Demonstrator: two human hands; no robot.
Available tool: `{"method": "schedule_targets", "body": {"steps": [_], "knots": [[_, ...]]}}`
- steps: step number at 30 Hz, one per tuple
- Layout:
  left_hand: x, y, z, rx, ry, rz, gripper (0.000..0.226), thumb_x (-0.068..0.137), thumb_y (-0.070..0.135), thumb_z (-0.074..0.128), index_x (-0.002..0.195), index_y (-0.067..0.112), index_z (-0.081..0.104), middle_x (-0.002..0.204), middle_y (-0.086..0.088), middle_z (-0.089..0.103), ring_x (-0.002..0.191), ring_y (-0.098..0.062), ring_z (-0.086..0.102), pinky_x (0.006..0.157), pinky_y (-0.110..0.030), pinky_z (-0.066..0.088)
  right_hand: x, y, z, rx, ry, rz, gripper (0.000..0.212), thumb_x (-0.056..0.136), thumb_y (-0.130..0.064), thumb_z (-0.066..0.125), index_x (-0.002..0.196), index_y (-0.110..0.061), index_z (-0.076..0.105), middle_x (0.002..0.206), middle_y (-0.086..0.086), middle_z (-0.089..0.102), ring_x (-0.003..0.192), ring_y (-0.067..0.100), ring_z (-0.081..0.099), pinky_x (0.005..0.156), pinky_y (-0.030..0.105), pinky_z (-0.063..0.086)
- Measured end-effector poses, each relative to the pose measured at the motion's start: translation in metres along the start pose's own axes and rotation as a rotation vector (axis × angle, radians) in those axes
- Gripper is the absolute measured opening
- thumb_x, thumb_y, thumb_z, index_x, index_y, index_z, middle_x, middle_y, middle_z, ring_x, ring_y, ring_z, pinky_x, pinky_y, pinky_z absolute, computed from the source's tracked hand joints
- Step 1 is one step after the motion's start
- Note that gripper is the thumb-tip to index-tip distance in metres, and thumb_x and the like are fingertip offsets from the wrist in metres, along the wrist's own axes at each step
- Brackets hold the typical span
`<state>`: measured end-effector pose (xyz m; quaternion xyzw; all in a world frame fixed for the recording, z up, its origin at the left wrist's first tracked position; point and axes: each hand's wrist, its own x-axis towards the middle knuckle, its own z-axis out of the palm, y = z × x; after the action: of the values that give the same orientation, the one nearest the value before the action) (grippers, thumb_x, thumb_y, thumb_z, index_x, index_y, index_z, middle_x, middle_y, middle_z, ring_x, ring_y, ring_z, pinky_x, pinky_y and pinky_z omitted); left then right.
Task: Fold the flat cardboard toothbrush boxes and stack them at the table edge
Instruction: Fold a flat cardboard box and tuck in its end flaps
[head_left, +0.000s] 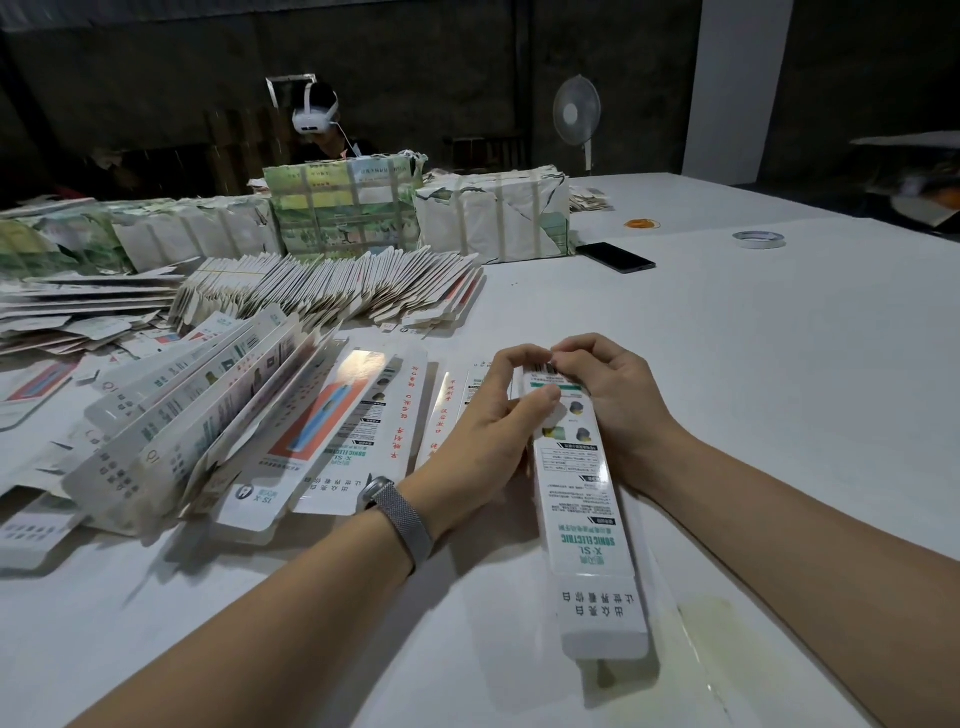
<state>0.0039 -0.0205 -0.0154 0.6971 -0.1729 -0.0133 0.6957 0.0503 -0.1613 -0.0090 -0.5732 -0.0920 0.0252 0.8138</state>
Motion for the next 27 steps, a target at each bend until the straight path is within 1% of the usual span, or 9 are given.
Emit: {"method": "schedule_targets", "body": {"steps": [3,6,8,10,14,17,21,24,27], "knots": [[-0.0006,0.002,0.0018,-0.006,0.022,0.016,0.025,0.104,0.023,0.054,0.124,0.036,0.047,0.099,-0.017,0.074,0.078,-0.021,0.074,0.068,-0.028,0.058,-0.0008,-0.0008,0.0002,0.034,0.015,0.003,0.013,0.093,-0.004,0.063,0.083,-0.012,0.064,0.077,0.011,0.07,0.06,0.025,0.067,0.053,0.031,0.056],[-0.0009,0.0003,0.0011,0.006,0.035,0.021,0.047,0.091,0.03,0.06,0.13,0.047,0.04,0.098,-0.01,0.076,0.083,-0.023,0.074,0.073,-0.029,0.058,-0.0003,-0.0027,-0.0015,0.057,0.033,0.025,0.01,0.094,-0.007,0.062,0.086,-0.013,0.063,0.078,0.013,0.07,0.062,0.026,0.069,0.054,0.032,0.056],[-0.0007,-0.0011,0.0009,-0.011,0.045,0.005,0.053,0.088,0.032,0.06,0.132,0.043,0.034,0.092,-0.005,0.077,0.08,-0.021,0.074,0.071,-0.027,0.057,0.0002,-0.0038,-0.0022,0.072,0.04,0.031,0.012,0.094,-0.005,0.06,0.084,-0.013,0.061,0.075,0.012,0.069,0.061,0.025,0.068,0.052,0.031,0.056],[-0.0002,-0.0022,0.0012,0.001,0.067,-0.004,0.052,0.088,0.035,0.058,0.134,0.036,0.034,0.09,-0.002,0.077,0.079,-0.018,0.074,0.07,-0.026,0.057,0.0007,-0.0034,-0.0014,0.084,0.037,0.03,0.016,0.094,-0.003,0.057,0.081,-0.013,0.058,0.07,0.01,0.068,0.059,0.023,0.066,0.053,0.03,0.057],[0.0002,-0.0025,0.0,0.04,0.082,-0.017,0.045,0.087,0.036,0.056,0.13,0.038,0.044,0.1,-0.004,0.078,0.082,-0.021,0.072,0.073,-0.032,0.058,0.0019,-0.0012,0.0001,0.015,0.007,0.015,0.021,0.095,-0.003,0.049,0.079,-0.015,0.054,0.062,0.003,0.064,0.053,0.019,0.063,0.051,0.029,0.052],[-0.0004,-0.0016,-0.0016,0.053,0.079,-0.037,0.054,0.086,0.035,0.056,0.138,0.032,0.045,0.104,-0.007,0.077,0.084,-0.023,0.072,0.073,-0.035,0.058,0.0025,-0.0017,-0.0015,-0.055,-0.02,-0.008,0.022,0.096,-0.005,0.049,0.078,-0.016,0.055,0.063,0.002,0.064,0.053,0.017,0.062,0.05,0.027,0.05],[0.0001,0.0014,-0.0029,0.035,0.072,-0.056,0.058,0.088,0.031,0.057,0.145,0.026,0.046,0.105,-0.008,0.077,0.087,-0.019,0.072,0.076,-0.033,0.056,0.0035,-0.0015,-0.0019,-0.044,-0.036,-0.009,0.021,0.096,-0.009,0.056,0.077,-0.018,0.06,0.066,0.003,0.066,0.053,0.017,0.064,0.05,0.027,0.052],[-0.0004,0.0024,-0.0037,-0.023,0.059,-0.063,0.048,0.101,0.015,0.056,0.147,0.021,0.045,0.106,-0.012,0.075,0.085,-0.019,0.07,0.075,-0.03,0.057,0.0042,-0.0013,-0.0016,-0.046,-0.04,-0.006,0.026,0.096,-0.01,0.056,0.075,-0.022,0.066,0.069,0.003,0.068,0.056,0.018,0.066,0.055,0.03,0.052],[-0.0023,0.0034,-0.0042,-0.021,0.042,-0.071,0.046,0.103,0.006,0.049,0.147,0.02,0.047,0.107,-0.013,0.075,0.087,-0.018,0.07,0.076,-0.029,0.059,0.0045,-0.0031,-0.002,-0.077,-0.03,-0.018,0.029,0.094,-0.01,0.055,0.07,-0.022,0.066,0.066,0.004,0.067,0.055,0.017,0.064,0.052,0.028,0.052]]}}
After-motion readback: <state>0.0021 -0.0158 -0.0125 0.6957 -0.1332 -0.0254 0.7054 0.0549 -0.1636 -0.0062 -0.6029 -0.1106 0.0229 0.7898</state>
